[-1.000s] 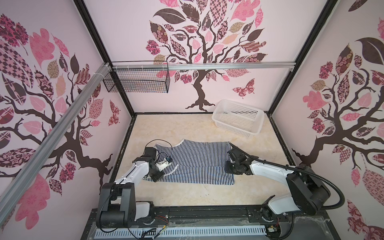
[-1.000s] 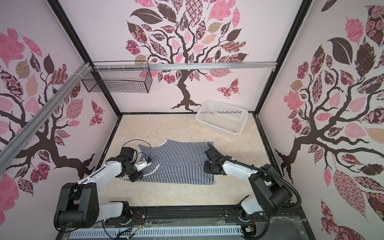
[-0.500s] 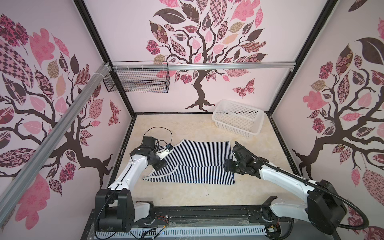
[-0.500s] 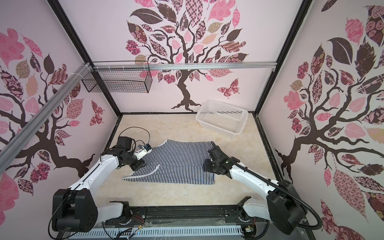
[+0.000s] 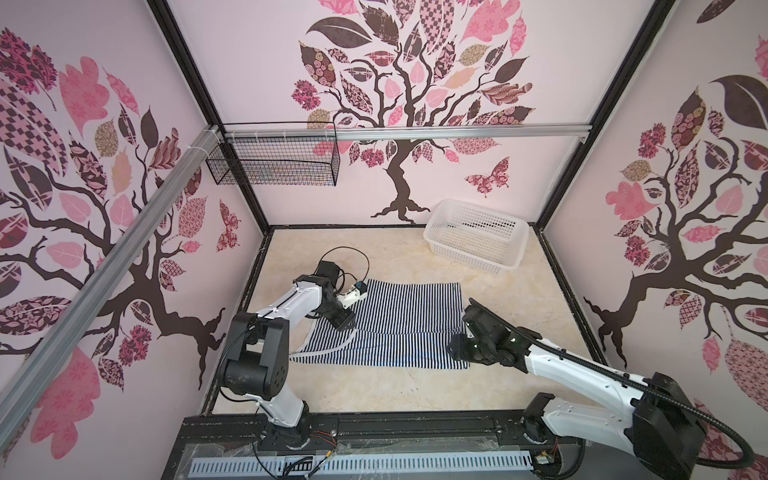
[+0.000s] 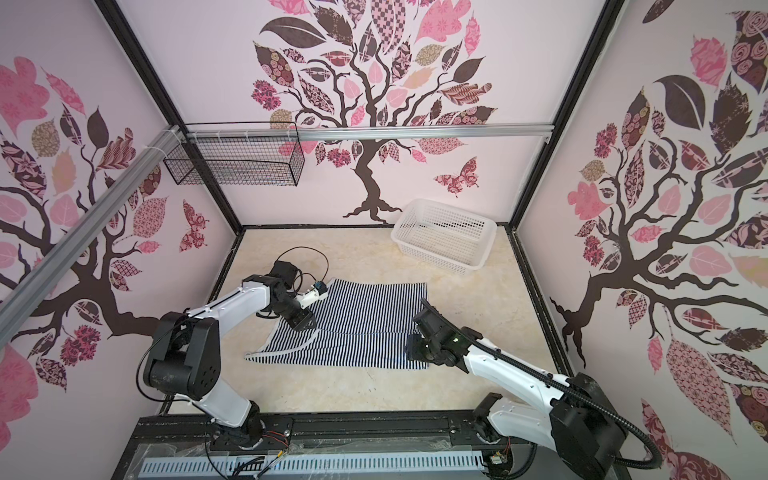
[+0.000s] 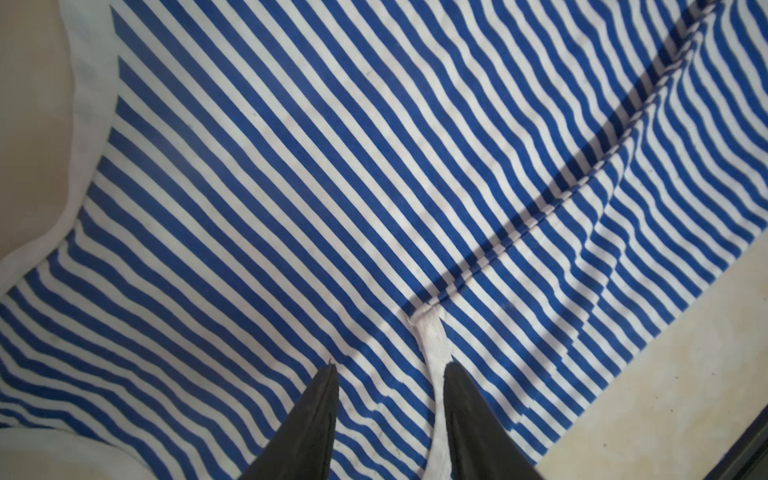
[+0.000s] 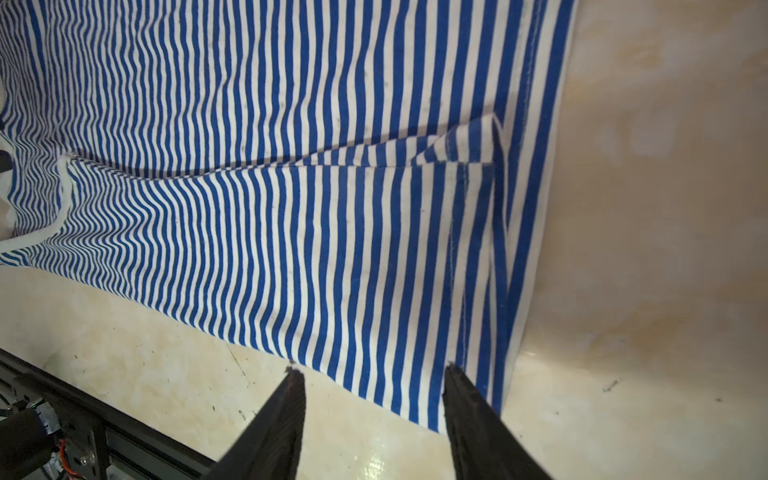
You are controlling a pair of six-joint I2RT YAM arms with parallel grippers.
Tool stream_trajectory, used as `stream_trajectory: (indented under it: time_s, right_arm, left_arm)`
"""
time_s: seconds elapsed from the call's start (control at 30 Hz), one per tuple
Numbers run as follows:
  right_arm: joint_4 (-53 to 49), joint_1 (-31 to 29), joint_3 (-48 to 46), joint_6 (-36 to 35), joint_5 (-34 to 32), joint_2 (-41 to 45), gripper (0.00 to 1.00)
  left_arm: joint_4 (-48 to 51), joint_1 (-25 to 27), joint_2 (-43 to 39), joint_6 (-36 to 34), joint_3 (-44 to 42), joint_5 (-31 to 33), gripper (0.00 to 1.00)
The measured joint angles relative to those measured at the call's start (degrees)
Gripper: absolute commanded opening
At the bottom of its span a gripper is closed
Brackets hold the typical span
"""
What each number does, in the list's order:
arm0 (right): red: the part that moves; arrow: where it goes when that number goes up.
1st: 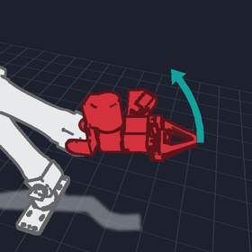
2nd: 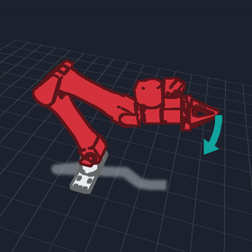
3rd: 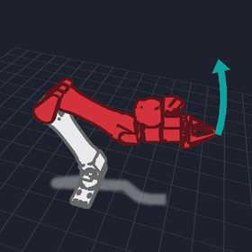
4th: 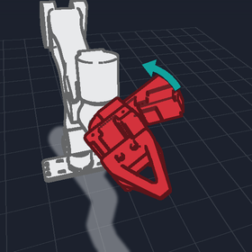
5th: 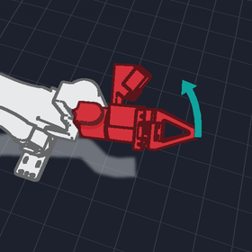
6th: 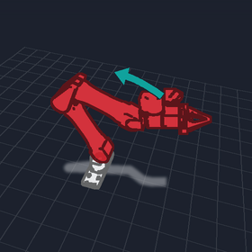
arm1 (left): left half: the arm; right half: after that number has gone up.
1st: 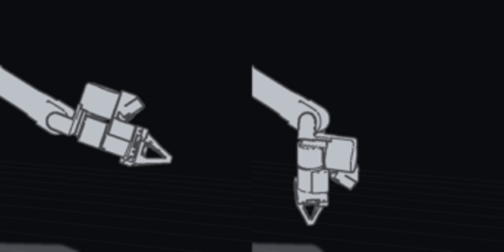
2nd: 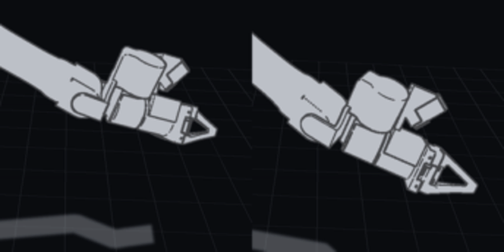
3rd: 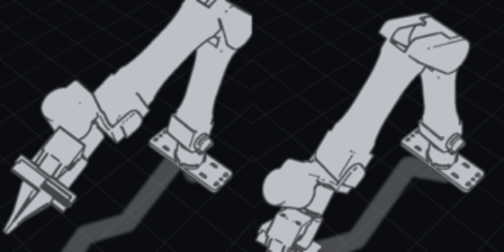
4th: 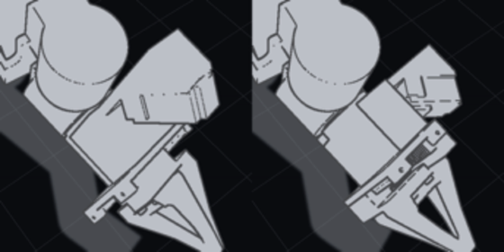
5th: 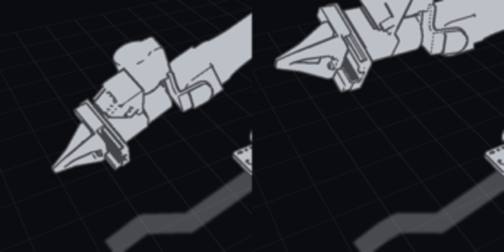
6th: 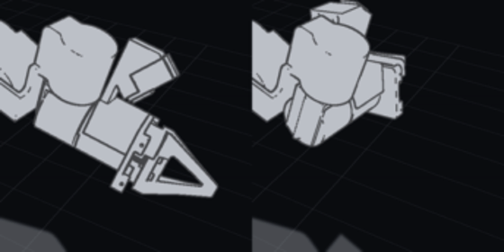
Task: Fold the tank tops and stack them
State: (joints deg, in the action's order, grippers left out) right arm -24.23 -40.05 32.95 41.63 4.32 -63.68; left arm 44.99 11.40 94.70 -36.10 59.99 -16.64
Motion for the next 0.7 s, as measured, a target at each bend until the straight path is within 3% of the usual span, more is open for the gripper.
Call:
stream_trajectory:
  time_s: [0.7]
  right_arm:
    - [-0.07,0.0,-1.64,0.46,0.2,1.14,0.52]
  left_arm:
    - [1.25,1.05,5.14,1.38,0.52,-3.1,0.33]
